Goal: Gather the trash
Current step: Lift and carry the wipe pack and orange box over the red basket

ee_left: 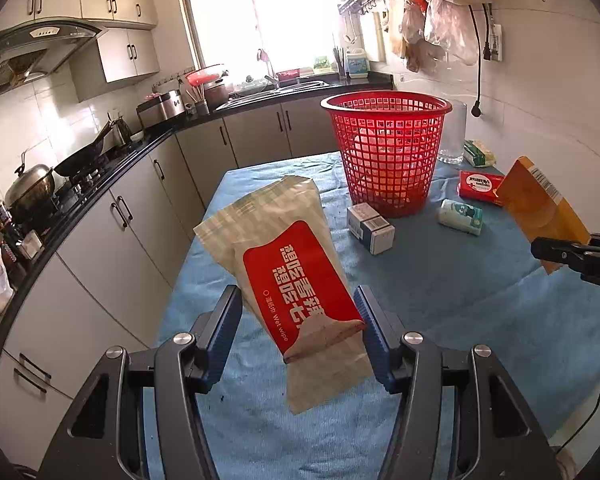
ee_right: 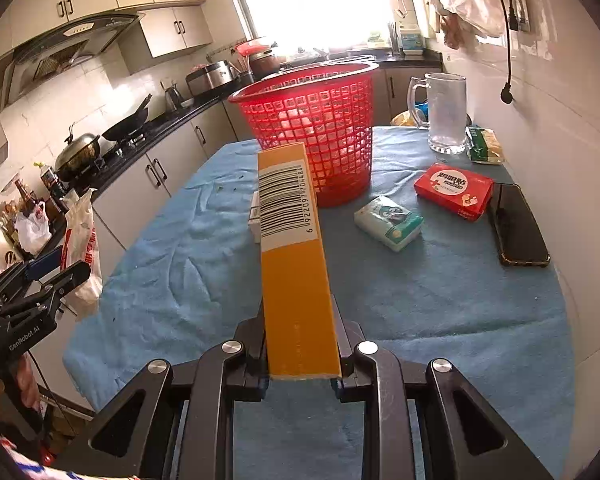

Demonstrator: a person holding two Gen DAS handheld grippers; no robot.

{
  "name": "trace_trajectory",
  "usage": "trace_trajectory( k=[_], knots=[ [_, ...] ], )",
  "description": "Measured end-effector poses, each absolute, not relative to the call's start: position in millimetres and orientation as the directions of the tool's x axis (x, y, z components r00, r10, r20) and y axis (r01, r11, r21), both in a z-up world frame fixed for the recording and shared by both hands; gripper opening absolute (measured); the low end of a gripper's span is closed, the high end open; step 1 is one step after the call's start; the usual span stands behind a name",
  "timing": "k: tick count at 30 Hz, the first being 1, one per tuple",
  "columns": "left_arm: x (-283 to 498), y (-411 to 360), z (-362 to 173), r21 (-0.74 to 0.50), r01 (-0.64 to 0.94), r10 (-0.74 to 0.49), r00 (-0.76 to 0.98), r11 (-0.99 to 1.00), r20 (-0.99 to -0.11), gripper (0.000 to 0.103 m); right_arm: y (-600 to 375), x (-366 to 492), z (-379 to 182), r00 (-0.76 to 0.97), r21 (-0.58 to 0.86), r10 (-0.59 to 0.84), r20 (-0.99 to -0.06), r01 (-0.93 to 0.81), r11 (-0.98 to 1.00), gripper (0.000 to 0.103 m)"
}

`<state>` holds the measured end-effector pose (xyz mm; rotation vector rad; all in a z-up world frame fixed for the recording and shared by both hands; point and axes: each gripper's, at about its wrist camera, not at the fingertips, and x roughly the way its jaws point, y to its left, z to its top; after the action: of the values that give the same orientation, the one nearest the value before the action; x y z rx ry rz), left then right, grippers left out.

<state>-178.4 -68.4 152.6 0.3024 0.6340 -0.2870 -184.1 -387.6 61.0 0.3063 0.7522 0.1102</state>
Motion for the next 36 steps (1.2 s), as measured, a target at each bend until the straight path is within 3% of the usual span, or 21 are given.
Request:
trace_trajectory(
  k=[36],
  knots=[
    [-98.3,-111.9,202.7,0.238,0.348,-0.150,0.794,0.907,-0.589,0.057,-437.9,-138.0,108.0,0.773,0.349,0.212,-0.598,0.013,0.937,0.024]
  ],
)
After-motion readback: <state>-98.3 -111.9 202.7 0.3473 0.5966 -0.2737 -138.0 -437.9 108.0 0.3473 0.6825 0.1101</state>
